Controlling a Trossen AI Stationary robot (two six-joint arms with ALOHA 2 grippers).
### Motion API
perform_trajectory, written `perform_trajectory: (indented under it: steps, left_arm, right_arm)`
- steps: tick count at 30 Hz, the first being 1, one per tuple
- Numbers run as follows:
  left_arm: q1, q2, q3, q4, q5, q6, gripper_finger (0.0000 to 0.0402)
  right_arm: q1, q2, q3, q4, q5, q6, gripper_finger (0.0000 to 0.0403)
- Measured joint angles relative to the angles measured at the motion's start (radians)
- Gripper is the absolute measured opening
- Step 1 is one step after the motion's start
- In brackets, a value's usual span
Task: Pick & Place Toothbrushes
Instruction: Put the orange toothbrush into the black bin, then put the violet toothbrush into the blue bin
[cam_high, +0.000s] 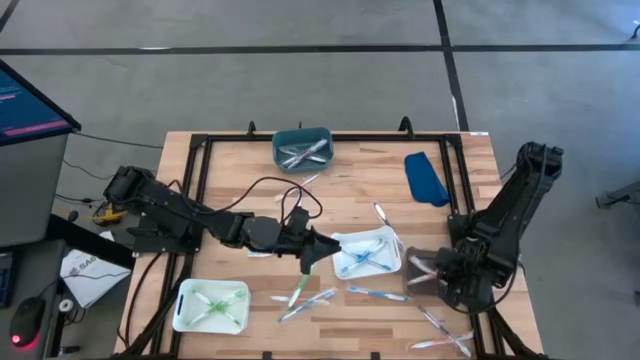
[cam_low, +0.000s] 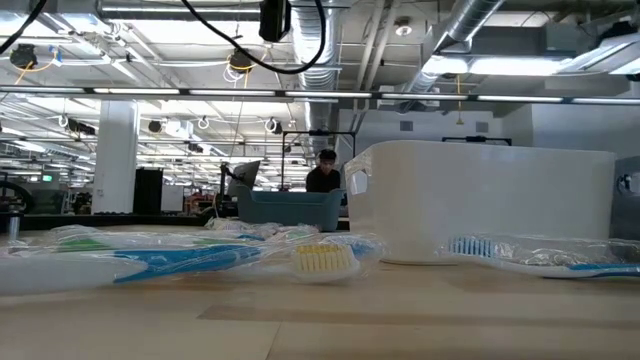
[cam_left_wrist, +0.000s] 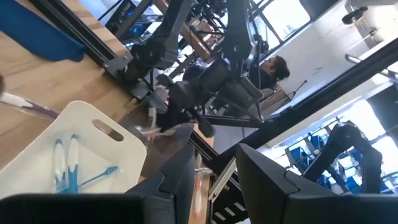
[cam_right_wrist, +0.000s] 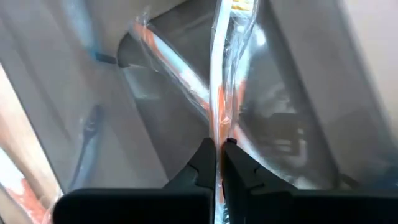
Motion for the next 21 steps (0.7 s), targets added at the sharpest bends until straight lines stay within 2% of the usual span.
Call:
perform_trajectory:
  steps: [4, 12, 21]
  left_arm:
    - [0.000, 0.000, 0.000, 0.004, 0.000, -0.016, 0.0111]
    - [0.000, 0.000, 0.000, 0.009, 0.000, -0.019, 0.0111]
    - [0.000, 0.000, 0.000, 0.014, -0.019, -0.019, 0.0111]
  right_arm:
    - [0.000, 0.000, -0.033, 0.065, -0.005, 0.000, 0.0021]
    - [0.000, 0.000, -0.033, 0.039, 0.001, 0.000, 0.0096]
    - [0.000, 0.000, 0.024, -0.022, 0.030, -0.001, 0.0216]
